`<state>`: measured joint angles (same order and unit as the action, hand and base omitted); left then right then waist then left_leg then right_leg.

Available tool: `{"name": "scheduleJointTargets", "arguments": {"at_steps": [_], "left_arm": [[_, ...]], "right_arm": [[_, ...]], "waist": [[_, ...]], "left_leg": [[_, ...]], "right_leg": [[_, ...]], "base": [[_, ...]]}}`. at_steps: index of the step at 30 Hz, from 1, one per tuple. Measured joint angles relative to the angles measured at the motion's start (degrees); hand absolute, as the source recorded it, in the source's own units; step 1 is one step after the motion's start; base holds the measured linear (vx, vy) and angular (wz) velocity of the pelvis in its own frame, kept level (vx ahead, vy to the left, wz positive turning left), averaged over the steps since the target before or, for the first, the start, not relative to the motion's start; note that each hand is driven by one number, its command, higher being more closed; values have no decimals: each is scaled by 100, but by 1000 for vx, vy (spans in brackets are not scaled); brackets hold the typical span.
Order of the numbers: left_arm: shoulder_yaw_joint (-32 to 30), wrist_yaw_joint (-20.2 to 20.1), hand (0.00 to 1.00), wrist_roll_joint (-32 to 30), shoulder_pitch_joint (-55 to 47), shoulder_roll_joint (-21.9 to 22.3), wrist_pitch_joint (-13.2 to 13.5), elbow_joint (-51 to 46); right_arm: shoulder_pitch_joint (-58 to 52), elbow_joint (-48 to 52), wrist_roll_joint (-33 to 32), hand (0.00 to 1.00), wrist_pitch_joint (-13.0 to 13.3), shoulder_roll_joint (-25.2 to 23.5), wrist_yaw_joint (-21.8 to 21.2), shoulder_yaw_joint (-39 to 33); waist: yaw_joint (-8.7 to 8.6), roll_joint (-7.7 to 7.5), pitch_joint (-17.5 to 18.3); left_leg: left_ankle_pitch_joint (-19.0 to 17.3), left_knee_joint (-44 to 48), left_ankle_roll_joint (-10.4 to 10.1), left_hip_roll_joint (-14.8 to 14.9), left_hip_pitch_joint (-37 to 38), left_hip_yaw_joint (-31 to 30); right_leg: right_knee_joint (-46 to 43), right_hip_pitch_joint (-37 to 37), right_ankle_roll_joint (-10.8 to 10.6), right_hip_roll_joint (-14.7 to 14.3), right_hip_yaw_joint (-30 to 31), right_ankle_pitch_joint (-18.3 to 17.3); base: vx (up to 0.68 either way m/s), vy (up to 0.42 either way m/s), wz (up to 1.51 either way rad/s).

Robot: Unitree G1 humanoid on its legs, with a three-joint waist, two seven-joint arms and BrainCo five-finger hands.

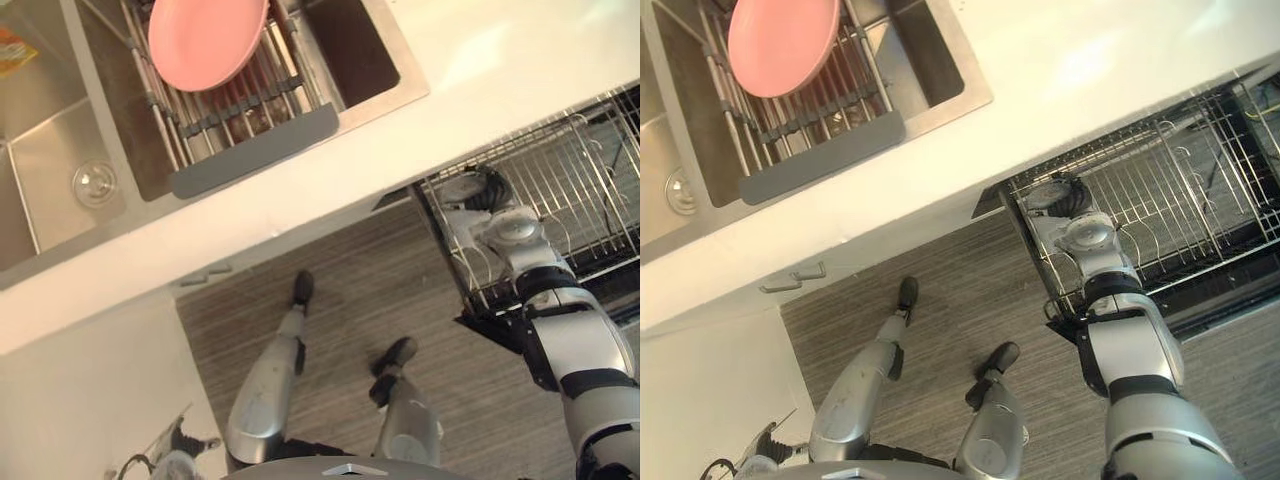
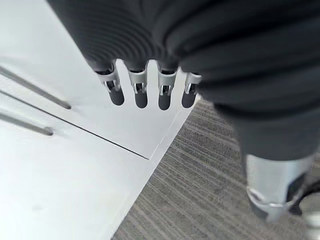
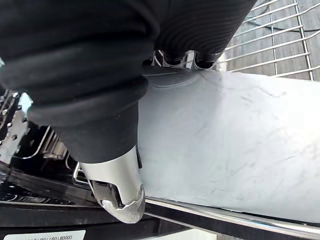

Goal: Walk over to the sink, pick up the cup, carry it to the dishwasher, place the cup inside the dishwasher, then close the dishwasher door

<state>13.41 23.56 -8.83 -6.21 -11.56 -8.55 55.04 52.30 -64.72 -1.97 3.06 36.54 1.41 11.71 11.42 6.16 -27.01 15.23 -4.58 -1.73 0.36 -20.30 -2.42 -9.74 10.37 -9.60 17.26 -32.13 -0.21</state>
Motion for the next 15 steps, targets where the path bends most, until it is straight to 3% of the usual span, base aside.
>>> {"name": "scheduleJointTargets", "arguments": {"at_steps": [2, 5, 6, 9, 12, 15], "left_arm": [[-159, -3, 0, 548, 146, 62, 228, 11], [-381, -26, 0, 780, 298, 206, 416, 46], [-465, -40, 0, 906, 356, 259, 497, 71], [-515, -39, 0, 1173, 431, 317, 691, 84], [-681, -26, 0, 1855, 516, 424, 927, 130], [-851, -25, 0, 2229, 651, 545, 1126, 193]], "right_arm": [[19, -44, 3, 100, -86, -4, 30, -71], [56, -45, 7, 100, -92, -21, 106, -172], [59, -45, 18, 0, -109, -43, 172, -176], [112, -56, 19, 0, -237, -142, 297, -182], [130, -161, 14, 0, -410, -216, 381, -237], [128, -154, 13, 0, -428, -272, 526, -373]], "waist": [[7, 1, 0], [35, -2, -11], [39, -3, -12], [41, -3, -13], [42, 12, -30], [34, 34, -41]], "left_leg": [[16, 0, -26, -12, -61, -97], [54, 1, -23, -3, -127, -121], [59, 1, -31, -1, -127, -131], [81, 1, -64, 29, -164, -134], [87, 1, -91, 47, -178, -133], [90, 1, -129, 63, -195, -142]], "right_leg": [[-192, 85, 6, 39, 1, -142], [-395, 214, 1, 75, 17, -244], [-490, 250, 13, 95, 29, -301], [-709, 383, 43, 131, 72, -434], [-882, 488, 77, 152, 144, -545], [-1013, 563, 49, 173, 163, -607]], "base": [[9, -79, 23], [-8, -71, 7], [-17, -80, 3], [-38, -86, -1], [-55, -82, -2], [-56, -77, 1]]}}
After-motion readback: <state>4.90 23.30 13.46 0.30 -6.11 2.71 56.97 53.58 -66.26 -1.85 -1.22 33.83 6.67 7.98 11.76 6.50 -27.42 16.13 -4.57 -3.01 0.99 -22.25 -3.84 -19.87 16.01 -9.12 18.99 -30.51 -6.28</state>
